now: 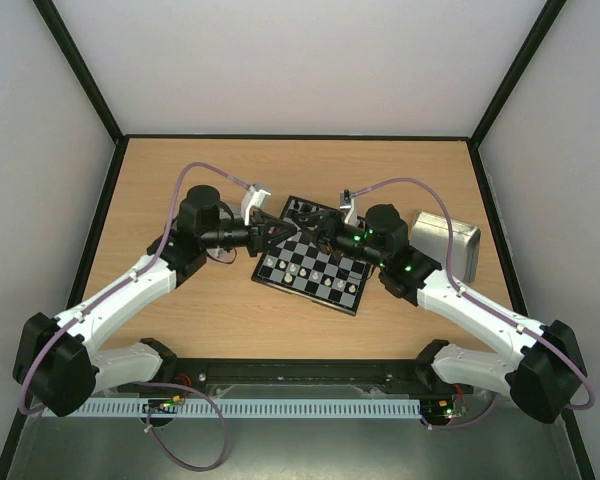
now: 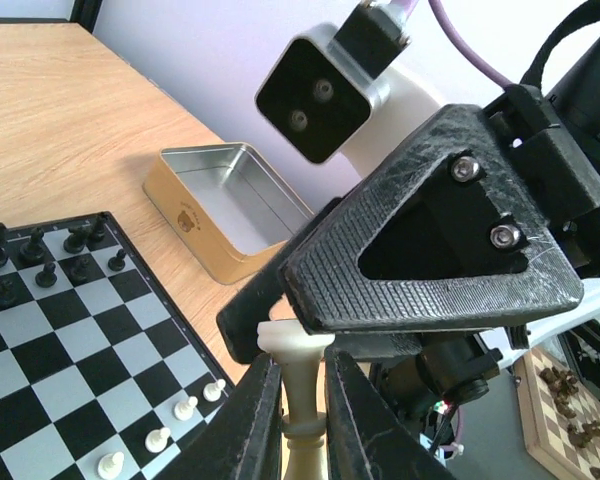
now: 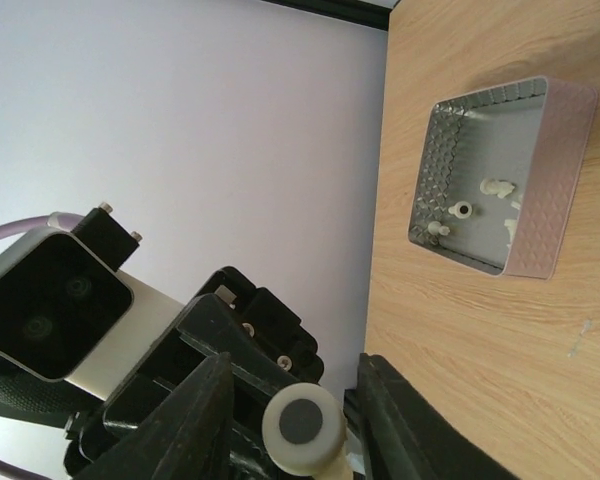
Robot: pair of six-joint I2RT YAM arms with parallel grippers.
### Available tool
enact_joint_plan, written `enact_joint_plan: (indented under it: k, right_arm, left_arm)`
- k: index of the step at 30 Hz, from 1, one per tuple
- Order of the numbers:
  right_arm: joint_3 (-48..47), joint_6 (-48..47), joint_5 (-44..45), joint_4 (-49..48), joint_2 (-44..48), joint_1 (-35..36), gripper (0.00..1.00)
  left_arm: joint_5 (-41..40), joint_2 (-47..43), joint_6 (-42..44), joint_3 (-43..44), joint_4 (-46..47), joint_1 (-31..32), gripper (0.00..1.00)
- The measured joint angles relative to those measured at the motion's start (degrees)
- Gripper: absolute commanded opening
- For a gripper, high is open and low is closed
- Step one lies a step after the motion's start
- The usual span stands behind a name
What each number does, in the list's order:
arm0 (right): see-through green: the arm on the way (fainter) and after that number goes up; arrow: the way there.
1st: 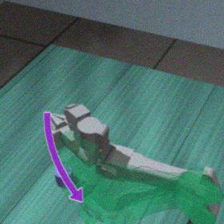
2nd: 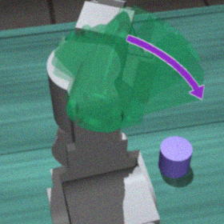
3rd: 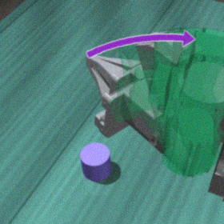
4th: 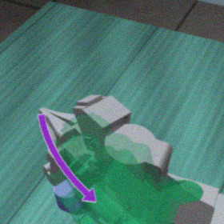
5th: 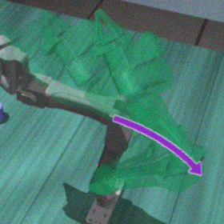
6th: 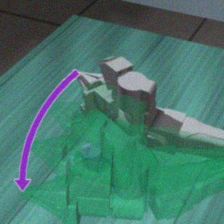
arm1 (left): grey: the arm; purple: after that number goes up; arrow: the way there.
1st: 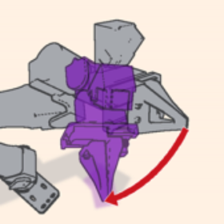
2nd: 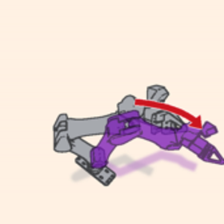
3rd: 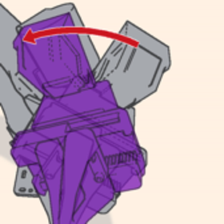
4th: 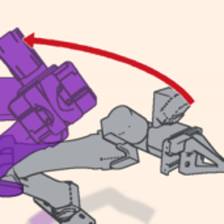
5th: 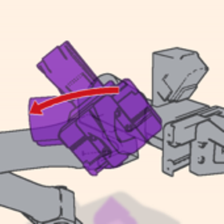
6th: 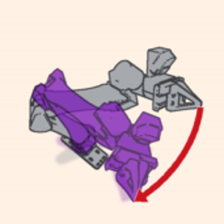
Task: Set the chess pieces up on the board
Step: Place the chess piece on the chessboard.
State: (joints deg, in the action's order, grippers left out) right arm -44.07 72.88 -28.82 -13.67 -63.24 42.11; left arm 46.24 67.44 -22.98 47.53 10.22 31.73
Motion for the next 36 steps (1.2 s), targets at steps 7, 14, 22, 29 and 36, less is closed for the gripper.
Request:
enact_joint_plan:
  k: [7,14,22,29,36]
  right_arm:
    - [0.35,1.14,-0.63,-0.81,-0.26,-0.02,0.13]
    - [1.20,3.32,0.11,-4.13,-0.24,0.00,0.10]
    - [2.36,10.25,4.98,-11.37,-0.15,0.00,0.10]
    - [2.36,14.23,7.56,-14.49,-0.11,0.00,0.10]
    - [2.73,17.11,8.00,-16.83,-0.07,0.00,0.10]
  left_arm:
    - [-0.94,0.00,-0.44,0.00,0.72,0.00,0.18]
    - [-2.12,0.00,-3.17,-0.02,1.33,0.00,0.57]
    - [-4.96,-0.57,-18.38,-7.50,14.91,0.13,0.57]
    - [-8.28,-1.05,-31.23,-11.63,28.06,0.48,0.59]
    - [-9.79,-0.46,-37.81,-11.96,37.77,1.51,0.42]
